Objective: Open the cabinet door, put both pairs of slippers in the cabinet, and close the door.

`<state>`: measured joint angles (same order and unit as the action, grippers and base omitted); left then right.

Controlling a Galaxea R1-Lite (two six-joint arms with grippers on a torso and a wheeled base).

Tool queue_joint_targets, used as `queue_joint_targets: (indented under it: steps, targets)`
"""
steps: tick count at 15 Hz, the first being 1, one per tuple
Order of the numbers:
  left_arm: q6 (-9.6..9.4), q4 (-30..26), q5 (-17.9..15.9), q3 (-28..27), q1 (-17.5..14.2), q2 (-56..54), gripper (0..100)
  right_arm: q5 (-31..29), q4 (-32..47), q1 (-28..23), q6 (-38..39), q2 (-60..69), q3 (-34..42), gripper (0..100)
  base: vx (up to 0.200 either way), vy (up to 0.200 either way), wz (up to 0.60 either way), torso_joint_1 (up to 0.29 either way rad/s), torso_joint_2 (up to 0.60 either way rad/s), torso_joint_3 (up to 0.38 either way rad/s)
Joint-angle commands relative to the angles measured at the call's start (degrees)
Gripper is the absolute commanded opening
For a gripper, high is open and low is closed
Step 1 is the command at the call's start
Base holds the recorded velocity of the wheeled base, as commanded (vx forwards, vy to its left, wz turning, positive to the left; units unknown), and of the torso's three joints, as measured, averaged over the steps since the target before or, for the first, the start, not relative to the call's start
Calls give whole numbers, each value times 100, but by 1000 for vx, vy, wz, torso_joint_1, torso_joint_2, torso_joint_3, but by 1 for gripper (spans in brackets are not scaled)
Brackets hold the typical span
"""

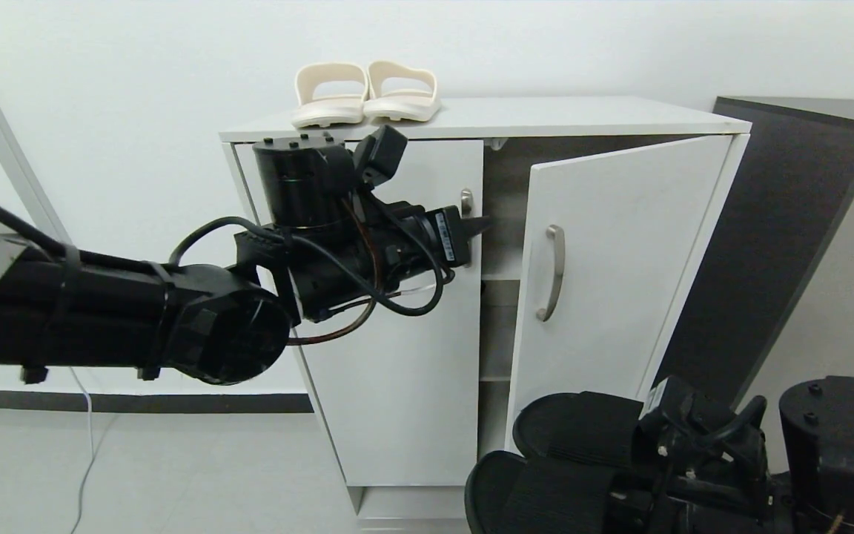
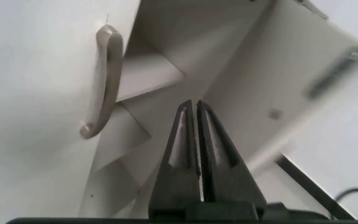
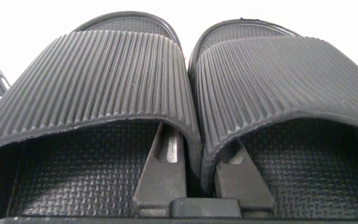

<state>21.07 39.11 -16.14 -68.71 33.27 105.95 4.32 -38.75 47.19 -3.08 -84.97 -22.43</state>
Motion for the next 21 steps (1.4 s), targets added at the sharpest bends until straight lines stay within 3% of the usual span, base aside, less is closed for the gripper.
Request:
queue_joint_targets:
  steps: [1, 6, 10, 12, 14, 18, 21]
  targets:
    - [3, 9, -3, -125, 101, 260, 0, -1, -1, 36, 1, 7, 2, 0, 0, 0, 0, 0, 0, 0]
    - [-120, 18, 50, -108, 927, 137, 0, -10, -1, 36, -8, 7, 11, 0, -200, 0, 0, 1, 2, 2]
    - [-155, 264, 50, 173, 1050, -92, 0, -10, -1, 36, -8, 59, 28, 0, -50, 0, 0, 1, -1, 1]
    - [-164, 396, 58, 481, 804, -268, 0, -10, -9, 36, -8, 68, 37, 0, 0, 0, 0, 0, 0, 0]
    - [-155, 413, 58, 1131, 461, -751, 0, -18, -9, 36, -8, 68, 55, 0, 0, 0, 0, 0, 0, 0]
    - [-164, 413, 50, 3012, -558, -2359, 0, -18, -18, 10, 10, 51, 28, 0, 0, 0, 0, 0, 0, 0]
    - [-173, 361, 50, 4489, -954, -3898, 0, -18, -18, -17, 27, 7, -33, 0, 0, 0, 0, 0, 0, 0]
